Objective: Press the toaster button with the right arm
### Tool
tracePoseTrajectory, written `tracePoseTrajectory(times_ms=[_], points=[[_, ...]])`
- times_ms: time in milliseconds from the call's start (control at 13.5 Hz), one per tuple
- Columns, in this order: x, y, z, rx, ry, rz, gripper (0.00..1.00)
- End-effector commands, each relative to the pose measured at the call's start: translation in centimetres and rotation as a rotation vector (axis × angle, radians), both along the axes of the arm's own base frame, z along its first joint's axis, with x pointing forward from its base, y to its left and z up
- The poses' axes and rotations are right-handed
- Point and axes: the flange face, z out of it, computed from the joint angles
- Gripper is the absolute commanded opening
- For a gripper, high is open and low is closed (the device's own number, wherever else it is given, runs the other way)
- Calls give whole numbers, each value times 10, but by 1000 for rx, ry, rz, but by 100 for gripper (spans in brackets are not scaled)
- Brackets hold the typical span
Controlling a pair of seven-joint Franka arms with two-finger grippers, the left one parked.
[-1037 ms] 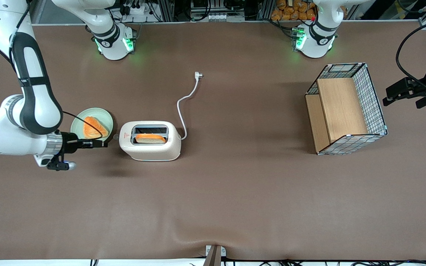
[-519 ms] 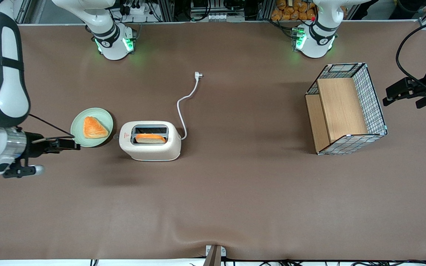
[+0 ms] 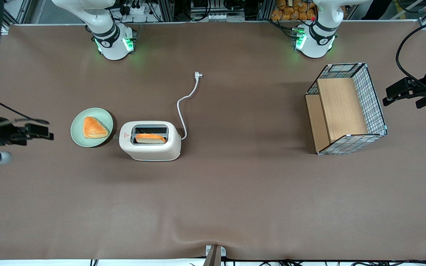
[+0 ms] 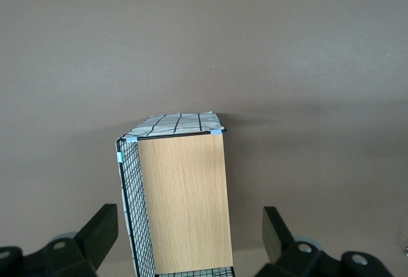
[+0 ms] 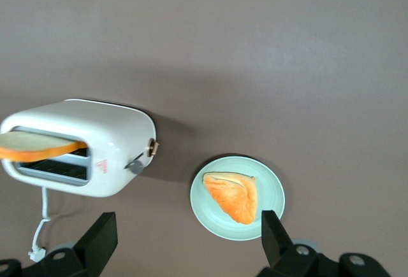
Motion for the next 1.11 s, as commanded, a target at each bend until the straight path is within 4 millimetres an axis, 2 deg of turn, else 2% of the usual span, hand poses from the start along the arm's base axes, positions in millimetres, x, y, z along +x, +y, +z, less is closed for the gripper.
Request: tracePoseTrajectory(times_ms=[0,74,222,444,667,889,1037], points=[[-34,14,54,-60,-19,-70,100],[-46,14,73,-63,-27,-148,100],[-64,21,86,-89,-41,-151,100],[-91,17,89,-103,-48,-155,100],[-107,18,88,-102,-56,-179,100],[-105,20,82,-99,-70,-178,100],[-95,20,86,-89,-85,-181,100]])
